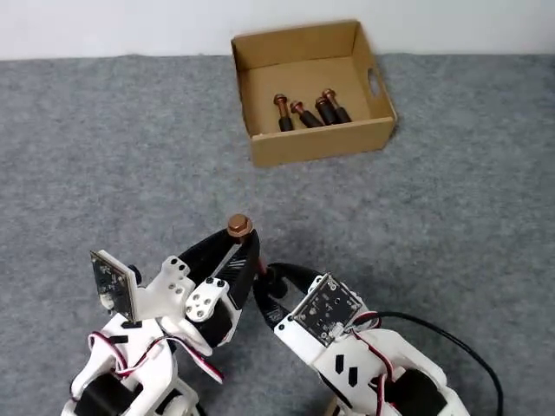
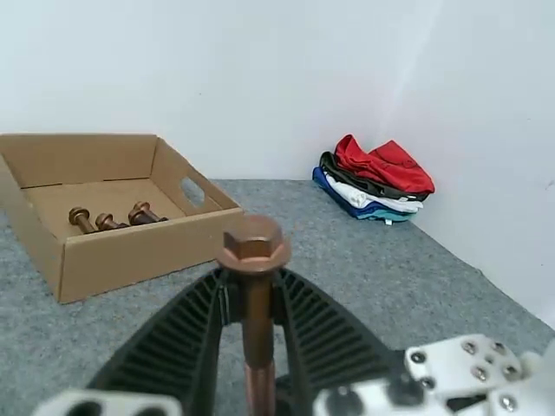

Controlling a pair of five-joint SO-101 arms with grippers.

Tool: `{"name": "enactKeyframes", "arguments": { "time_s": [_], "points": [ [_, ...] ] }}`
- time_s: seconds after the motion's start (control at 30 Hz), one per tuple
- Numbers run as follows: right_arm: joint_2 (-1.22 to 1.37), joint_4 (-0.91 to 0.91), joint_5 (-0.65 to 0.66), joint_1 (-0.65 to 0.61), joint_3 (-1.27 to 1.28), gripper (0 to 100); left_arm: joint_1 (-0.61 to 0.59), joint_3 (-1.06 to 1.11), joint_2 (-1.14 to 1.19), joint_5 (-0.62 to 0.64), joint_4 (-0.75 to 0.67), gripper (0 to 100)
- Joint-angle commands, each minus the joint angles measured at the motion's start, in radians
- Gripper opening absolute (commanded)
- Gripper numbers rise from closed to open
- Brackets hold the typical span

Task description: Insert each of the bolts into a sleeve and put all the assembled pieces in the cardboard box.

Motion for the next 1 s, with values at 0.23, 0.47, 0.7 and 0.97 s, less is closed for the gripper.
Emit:
{"name": "enactKeyframes", "arguments": {
  "time_s": [0.23,0.47,0.7,0.97],
  "points": [
    [-0.007,-0.084,0.011,0.013,-0.028,0.9,0.117,0.05,0.006,0.011,0.011,1],
    [-0.012,-0.09,0.011,0.013,-0.031,0.9,0.12,0.045,0.006,-0.029,0.213,1],
    [-0.012,-0.09,0.011,0.013,-0.031,0.9,0.117,0.05,0.008,-0.138,0.308,20],
    [-0.012,-0.088,0.011,0.013,-0.026,0.9,0.041,0.041,0.003,-0.261,0.331,24]
  ]
}}
